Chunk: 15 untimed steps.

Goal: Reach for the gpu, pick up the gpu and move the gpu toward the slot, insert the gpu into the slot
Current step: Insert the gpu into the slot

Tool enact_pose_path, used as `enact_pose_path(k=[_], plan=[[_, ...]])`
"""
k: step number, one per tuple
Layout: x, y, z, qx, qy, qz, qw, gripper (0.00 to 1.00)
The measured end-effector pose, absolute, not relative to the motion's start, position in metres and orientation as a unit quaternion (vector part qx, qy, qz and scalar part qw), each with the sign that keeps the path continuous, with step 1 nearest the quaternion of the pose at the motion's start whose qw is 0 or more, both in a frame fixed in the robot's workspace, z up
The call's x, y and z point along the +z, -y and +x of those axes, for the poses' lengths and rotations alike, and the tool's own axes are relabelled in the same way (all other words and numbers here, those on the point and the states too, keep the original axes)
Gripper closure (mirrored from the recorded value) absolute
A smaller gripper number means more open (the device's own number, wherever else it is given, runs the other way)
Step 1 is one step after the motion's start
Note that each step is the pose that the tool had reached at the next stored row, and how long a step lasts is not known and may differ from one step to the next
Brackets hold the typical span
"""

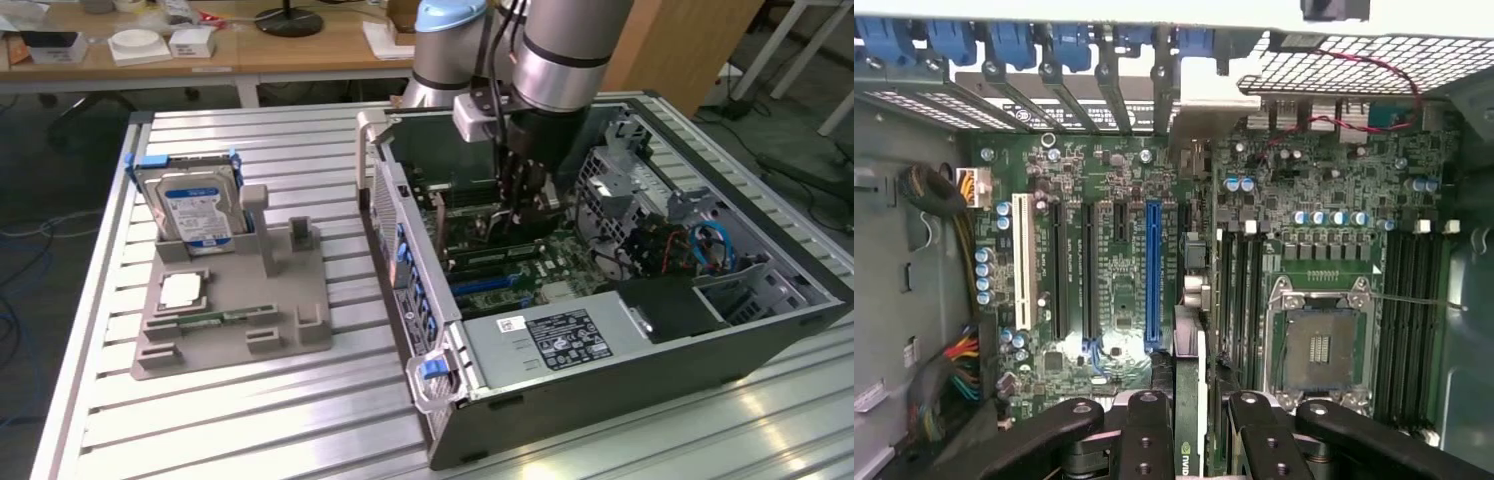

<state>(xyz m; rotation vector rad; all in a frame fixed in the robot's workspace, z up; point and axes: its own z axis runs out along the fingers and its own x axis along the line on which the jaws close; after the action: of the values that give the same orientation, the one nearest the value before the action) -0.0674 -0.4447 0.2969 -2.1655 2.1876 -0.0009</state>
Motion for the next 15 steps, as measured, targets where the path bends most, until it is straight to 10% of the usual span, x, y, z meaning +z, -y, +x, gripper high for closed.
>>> enact_pose_path(k=[15], plan=[[0.291, 0.458, -0.068, -0.001, -0.728, -0.685, 0.032, 0.73]])
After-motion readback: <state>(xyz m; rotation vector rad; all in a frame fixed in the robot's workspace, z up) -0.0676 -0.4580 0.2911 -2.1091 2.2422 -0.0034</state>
